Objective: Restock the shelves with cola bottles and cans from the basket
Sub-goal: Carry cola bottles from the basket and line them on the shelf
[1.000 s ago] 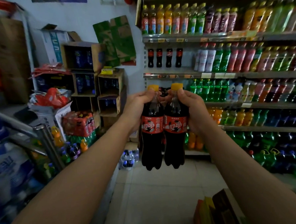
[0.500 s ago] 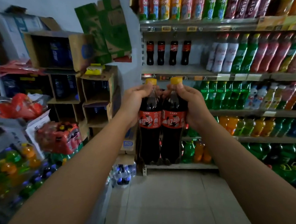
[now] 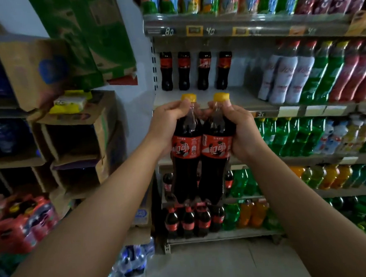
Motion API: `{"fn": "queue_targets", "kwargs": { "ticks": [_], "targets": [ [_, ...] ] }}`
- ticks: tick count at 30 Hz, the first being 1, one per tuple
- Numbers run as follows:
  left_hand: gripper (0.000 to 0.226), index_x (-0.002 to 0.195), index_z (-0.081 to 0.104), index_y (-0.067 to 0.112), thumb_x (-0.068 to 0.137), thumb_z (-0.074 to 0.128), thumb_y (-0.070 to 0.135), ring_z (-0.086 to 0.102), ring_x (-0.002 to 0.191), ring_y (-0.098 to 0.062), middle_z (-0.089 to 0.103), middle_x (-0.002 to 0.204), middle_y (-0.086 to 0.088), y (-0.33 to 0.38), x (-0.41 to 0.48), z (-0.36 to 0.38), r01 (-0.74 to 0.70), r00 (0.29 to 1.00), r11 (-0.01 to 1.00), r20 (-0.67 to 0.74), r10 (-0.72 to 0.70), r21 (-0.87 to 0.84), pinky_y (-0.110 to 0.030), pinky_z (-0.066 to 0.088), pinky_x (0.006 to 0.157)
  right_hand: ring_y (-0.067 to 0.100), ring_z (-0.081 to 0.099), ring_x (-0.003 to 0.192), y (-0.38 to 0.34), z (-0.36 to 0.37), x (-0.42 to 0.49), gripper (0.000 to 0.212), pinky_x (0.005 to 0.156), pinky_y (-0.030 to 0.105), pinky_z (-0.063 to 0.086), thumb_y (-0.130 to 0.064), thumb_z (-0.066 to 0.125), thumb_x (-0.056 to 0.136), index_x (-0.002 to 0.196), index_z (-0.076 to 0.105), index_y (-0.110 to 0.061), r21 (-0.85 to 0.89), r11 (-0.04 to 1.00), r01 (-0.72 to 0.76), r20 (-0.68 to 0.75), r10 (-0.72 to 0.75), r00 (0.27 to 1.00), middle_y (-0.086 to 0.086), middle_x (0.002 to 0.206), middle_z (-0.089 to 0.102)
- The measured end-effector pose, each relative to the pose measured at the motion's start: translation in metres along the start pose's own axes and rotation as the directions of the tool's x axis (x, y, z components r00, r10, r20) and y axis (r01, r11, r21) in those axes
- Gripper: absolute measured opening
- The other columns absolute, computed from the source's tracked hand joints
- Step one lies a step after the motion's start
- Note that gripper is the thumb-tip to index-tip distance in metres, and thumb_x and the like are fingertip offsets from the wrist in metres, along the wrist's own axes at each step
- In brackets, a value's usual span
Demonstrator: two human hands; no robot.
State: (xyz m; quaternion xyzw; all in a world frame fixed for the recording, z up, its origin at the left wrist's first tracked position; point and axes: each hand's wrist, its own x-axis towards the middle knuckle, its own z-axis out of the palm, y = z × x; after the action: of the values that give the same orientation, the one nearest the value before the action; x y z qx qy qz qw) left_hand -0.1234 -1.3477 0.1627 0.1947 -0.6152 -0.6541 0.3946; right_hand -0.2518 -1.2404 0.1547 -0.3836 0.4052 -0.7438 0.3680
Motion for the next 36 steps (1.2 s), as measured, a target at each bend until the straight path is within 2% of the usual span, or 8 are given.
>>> {"fn": "queue_targets", "kwargs": {
  "ticks": [5, 9, 12, 15, 21, 29, 33, 36],
  "targets": [
    [0.031, 0.105, 0.07, 0.005, 0.093, 0.057, 0.031, 0.071, 0.096, -0.028, 0.074, 0.101, -0.013, -0.007, 0.087, -0.002, -0.056, 0.997, 0.998, -0.06, 0.058, 0.037, -0.044, 0.052, 0.091, 0.025, 0.069, 0.091, 0.006, -0.027, 0.098, 0.031, 0.081, 0.041, 0.055, -0.03, 0.047, 0.097, 0.106, 0.063, -0.005, -0.038, 0.999, 0.024, 0.092, -0.021, 0.996, 0.007, 0.094, 0.07],
    [0.028, 0.097, 0.072, 0.01, 0.091, 0.059, 0.034, 0.07, 0.096, -0.031, 0.074, 0.1, -0.013, 0.006, 0.154, -0.001, -0.112, 0.99, 0.991, -0.083, 0.117, 0.067, -0.05, 0.051, 0.093, 0.032, 0.065, 0.102, 0.0, -0.038, 0.177, 0.03, 0.096, 0.052, 0.049, -0.031, 0.05, 0.096, 0.106, 0.064, -0.006, 0.01, 0.998, 0.056, 0.178, -0.057, 0.982, 0.009, 0.095, 0.069],
    [0.025, 0.09, 0.072, 0.011, 0.093, 0.057, 0.03, 0.071, 0.089, -0.029, 0.074, 0.092, -0.012, 0.019, 0.198, -0.003, -0.2, 0.973, 0.978, -0.104, 0.205, 0.058, -0.044, 0.053, 0.088, 0.031, 0.063, 0.1, -0.012, -0.041, 0.231, 0.028, 0.095, 0.047, 0.049, -0.027, 0.047, 0.097, 0.104, 0.062, -0.005, 0.065, 0.992, 0.111, 0.279, -0.125, 0.952, 0.008, 0.093, 0.067],
    [0.025, 0.096, 0.07, 0.006, 0.093, 0.055, 0.025, 0.07, 0.093, -0.03, 0.073, 0.095, -0.013, 0.026, 0.227, -0.007, -0.27, 0.958, 0.962, -0.086, 0.273, 0.045, -0.041, 0.053, 0.088, 0.03, 0.063, 0.099, -0.018, -0.04, 0.267, 0.026, 0.095, 0.044, 0.048, -0.026, 0.046, 0.096, 0.101, 0.063, -0.006, 0.091, 0.981, 0.169, 0.368, -0.191, 0.91, 0.009, 0.095, 0.066],
    [0.018, 0.092, 0.071, 0.012, 0.092, 0.053, 0.016, 0.07, 0.09, -0.018, 0.075, 0.087, 0.0, 0.028, 0.271, -0.03, -0.44, 0.898, 0.896, 0.058, 0.437, 0.058, -0.028, 0.055, 0.084, 0.025, 0.061, 0.1, -0.013, -0.041, 0.316, 0.028, 0.091, 0.038, 0.047, -0.026, 0.045, 0.094, 0.1, 0.064, -0.005, 0.074, 0.955, 0.288, 0.452, -0.29, 0.844, 0.009, 0.097, 0.066],
    [0.022, 0.103, 0.068, 0.01, 0.087, 0.06, 0.022, 0.066, 0.105, -0.026, 0.074, 0.097, -0.004, 0.021, 0.315, -0.062, -0.545, 0.836, 0.823, 0.182, 0.518, 0.16, -0.039, 0.05, 0.098, 0.035, 0.063, 0.102, -0.005, -0.036, 0.36, 0.033, 0.088, 0.042, 0.05, -0.023, 0.05, 0.09, 0.107, 0.063, 0.001, 0.0, 0.929, 0.369, 0.493, -0.321, 0.808, 0.02, 0.105, 0.066],
    [0.023, 0.104, 0.068, 0.013, 0.085, 0.061, 0.023, 0.066, 0.108, -0.023, 0.073, 0.1, -0.001, 0.006, 0.334, -0.076, -0.528, 0.849, 0.815, 0.16, 0.503, 0.238, -0.036, 0.05, 0.098, 0.033, 0.066, 0.105, 0.014, -0.039, 0.374, 0.029, 0.089, 0.042, 0.051, -0.017, 0.047, 0.092, 0.104, 0.07, -0.004, -0.094, 0.921, 0.378, 0.447, -0.3, 0.843, 0.014, 0.104, 0.072],
    [0.021, 0.103, 0.068, 0.015, 0.086, 0.056, 0.02, 0.066, 0.108, -0.019, 0.074, 0.1, 0.005, -0.003, 0.348, -0.08, -0.507, 0.862, 0.832, 0.122, 0.492, 0.223, -0.033, 0.049, 0.099, 0.037, 0.064, 0.109, 0.024, -0.04, 0.385, 0.03, 0.094, 0.048, 0.051, -0.019, 0.047, 0.093, 0.108, 0.066, -0.001, -0.159, 0.916, 0.369, 0.369, -0.292, 0.883, 0.021, 0.11, 0.069]
  ]
}}
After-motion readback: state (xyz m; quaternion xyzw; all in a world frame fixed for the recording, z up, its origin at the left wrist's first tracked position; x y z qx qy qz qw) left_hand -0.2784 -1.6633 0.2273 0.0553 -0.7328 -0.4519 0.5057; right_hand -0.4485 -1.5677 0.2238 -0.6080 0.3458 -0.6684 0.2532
